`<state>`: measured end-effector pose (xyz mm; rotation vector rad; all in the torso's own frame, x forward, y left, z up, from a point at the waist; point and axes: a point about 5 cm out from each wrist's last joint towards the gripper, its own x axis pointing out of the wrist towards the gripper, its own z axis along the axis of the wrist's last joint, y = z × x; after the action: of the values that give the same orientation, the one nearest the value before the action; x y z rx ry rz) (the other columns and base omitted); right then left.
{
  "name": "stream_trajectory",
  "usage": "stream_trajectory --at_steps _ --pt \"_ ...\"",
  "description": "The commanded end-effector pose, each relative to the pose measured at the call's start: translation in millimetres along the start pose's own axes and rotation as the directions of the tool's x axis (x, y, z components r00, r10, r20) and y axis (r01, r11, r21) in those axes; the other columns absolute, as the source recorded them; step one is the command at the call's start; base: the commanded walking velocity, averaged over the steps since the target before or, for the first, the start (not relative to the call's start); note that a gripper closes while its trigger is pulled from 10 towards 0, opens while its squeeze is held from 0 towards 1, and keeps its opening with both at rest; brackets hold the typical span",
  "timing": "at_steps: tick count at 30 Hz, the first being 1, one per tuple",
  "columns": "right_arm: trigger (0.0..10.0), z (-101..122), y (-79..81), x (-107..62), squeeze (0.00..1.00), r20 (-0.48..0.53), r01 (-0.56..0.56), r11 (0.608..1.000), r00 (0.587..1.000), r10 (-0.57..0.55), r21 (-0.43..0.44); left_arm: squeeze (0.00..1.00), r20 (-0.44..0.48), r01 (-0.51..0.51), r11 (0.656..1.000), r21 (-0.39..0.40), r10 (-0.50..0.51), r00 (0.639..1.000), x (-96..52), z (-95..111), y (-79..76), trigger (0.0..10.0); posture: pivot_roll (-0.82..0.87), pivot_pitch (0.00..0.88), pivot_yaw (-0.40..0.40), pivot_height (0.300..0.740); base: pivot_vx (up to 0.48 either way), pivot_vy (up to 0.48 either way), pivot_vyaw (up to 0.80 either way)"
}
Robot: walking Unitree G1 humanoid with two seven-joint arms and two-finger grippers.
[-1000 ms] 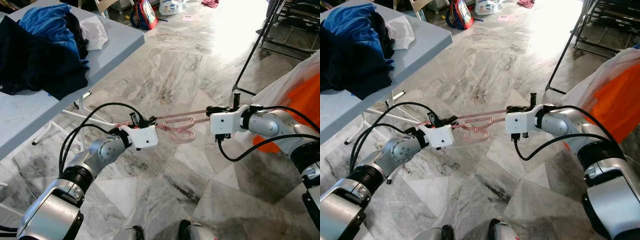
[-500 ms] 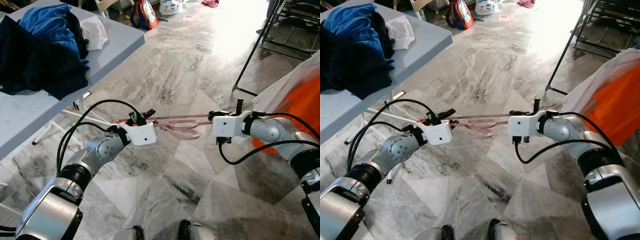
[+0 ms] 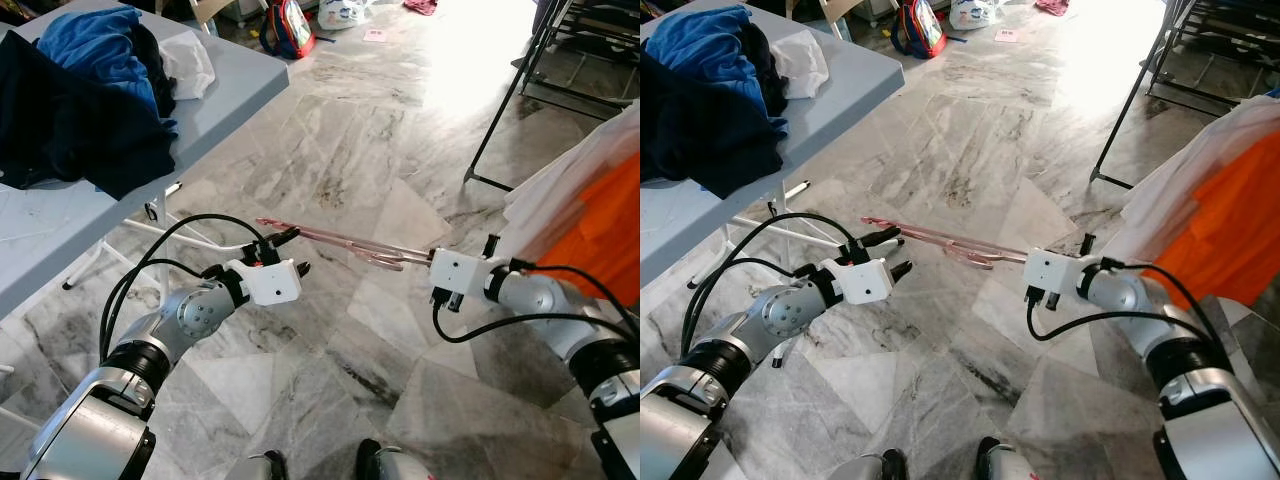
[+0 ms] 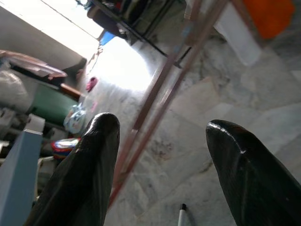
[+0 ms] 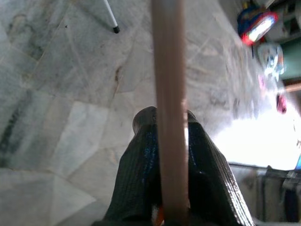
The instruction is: Hang hanger
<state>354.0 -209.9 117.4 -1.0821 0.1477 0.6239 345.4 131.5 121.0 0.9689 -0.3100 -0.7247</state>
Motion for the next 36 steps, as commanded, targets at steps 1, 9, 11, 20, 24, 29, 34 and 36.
stream_trajectory --at_steps 1,9,11,20,24,29,34,36 --pt "0.0 1 0.9 0.2 0.0 0.004 0.021 0.999 1.0 -0.021 0.037 1.0 -0.023 -0.016 1.0 -0.011 0.016 1.0 -7.5 -7 -0.9 10.0 0.0 0.213 0.02 0.74 0.0 0.0 0.0" --pt "0.0 -7 22.6 2.9 0.0 -0.062 0.047 0.981 0.997 -0.036 0.189 1.0 0.06 -0.215 0.974 -0.073 0.22 0.974 -8.9 3 19.3 10.0 0.0 0.215 0.013 0.74 0.0 0.0 0.0" --pt "0.0 -9 25.2 3.2 0.0 -0.08 0.066 0.97 0.996 -0.049 0.232 1.0 0.05 -0.272 0.956 -0.107 0.279 0.959 -9.5 2 25.4 10.0 -0.01 0.215 0.012 0.74 0.0 0.0 0.0" --pt "0.0 -21 38.2 3.5 0.0 -0.248 0.296 0.761 0.951 -0.182 0.578 1.0 -0.229 -0.517 0.746 -0.419 0.464 0.856 -16.4 -24 24.2 10.0 -0.01 0.215 0.012 0.74 0.0 0.0 0.0" --pt "0.0 -23 40.9 1.5 0.0 -0.326 0.408 0.629 0.912 -0.249 0.661 1.0 -0.33 -0.548 0.674 -0.496 0.437 0.837 -22.4 -33 0.7 10.0 -0.01 0.216 0.013 0.74 0.0 0.0 0.0" --pt "6.1 -32 51.8 -5.1 0.0 -0.469 0.535 0.441 0.845 -0.258 0.721 0.63 -0.427 -0.552 0.604 -0.574 0.355 0.832 -26.6 -40 -32.6 10.0 -0.02 0.208 0.009 0.74 0.0 0.0 0.0" --pt "10.0 -29 63.4 -8.2 0.0 -0.548 0.61 0.288 0.791 -0.271 0.738 0.0 -0.45 -0.526 0.542 -0.656 0.279 0.849 -24.9 -38 -54.1 10.0 -0.03 0.197 0.004 0.74 0.0 0.0 0.0" --pt "10.0 -29 63.9 -8.8 0.0 -0.561 0.623 0.268 0.78 -0.276 0.735 0.0 -0.446 -0.519 0.525 -0.674 0.271 0.853 -23.9 -37 -55.9 10.0 -0.03 0.196 0.004 0.74 0.0 0.0 0.0"
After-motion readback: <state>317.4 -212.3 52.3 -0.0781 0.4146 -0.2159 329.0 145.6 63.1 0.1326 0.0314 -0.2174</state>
